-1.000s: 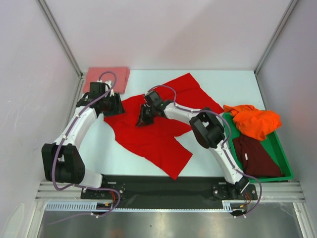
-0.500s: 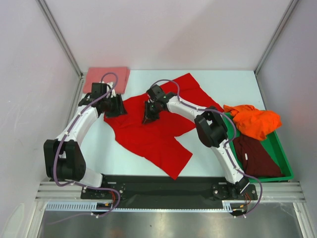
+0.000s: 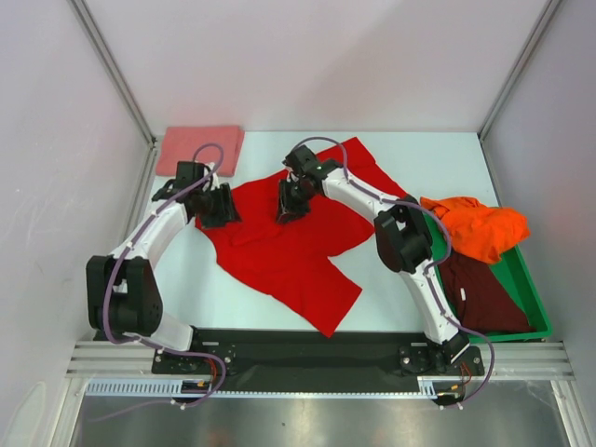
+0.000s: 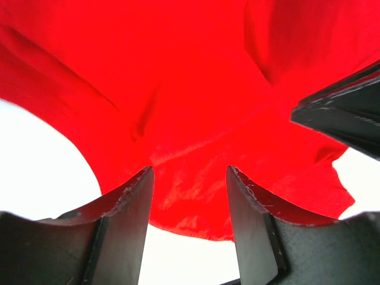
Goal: Fold and stack the t-shirts
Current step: Fold the tshirt
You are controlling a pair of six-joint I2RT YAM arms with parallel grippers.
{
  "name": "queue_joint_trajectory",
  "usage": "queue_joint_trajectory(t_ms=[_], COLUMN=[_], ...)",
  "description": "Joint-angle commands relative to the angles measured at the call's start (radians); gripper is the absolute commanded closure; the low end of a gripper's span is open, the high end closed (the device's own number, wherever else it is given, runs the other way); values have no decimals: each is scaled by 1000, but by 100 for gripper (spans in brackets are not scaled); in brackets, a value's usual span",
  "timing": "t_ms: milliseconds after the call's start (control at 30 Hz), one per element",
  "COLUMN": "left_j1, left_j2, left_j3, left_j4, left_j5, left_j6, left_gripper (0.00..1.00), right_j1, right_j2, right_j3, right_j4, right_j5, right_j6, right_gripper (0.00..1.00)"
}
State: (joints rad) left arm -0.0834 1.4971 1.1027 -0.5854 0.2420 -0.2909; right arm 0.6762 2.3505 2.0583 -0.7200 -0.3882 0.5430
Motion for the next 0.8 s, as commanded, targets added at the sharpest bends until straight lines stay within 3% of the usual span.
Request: queue_joint_trajectory(t_ms=[0,233,467,633,767], left_j1=[-6,-6,-6,-6,-4], left_j2=[-60,-162,-322,-324,-269], left_j3=[-49,-202,-469,-491,-495], left_j4=[18,65,344,418,489], left_j5=[43,76,52,-21,8], left_j6=[-45,-141,-309,-329,-352], left_gripper=[42,41,28,25,30], right_j1=[13,0,-26,-64,-86], right_j2=[-28,-132,-261,-425,-546], right_j3=[51,-68,-252,-490,-590], right_j4=[-88,-55,53,181,223], right_j5=[-9,-8,-11,-26,-44], right_j6=[-84,-135,-141,-129,-130], right_gripper=[65,57,57,57,57])
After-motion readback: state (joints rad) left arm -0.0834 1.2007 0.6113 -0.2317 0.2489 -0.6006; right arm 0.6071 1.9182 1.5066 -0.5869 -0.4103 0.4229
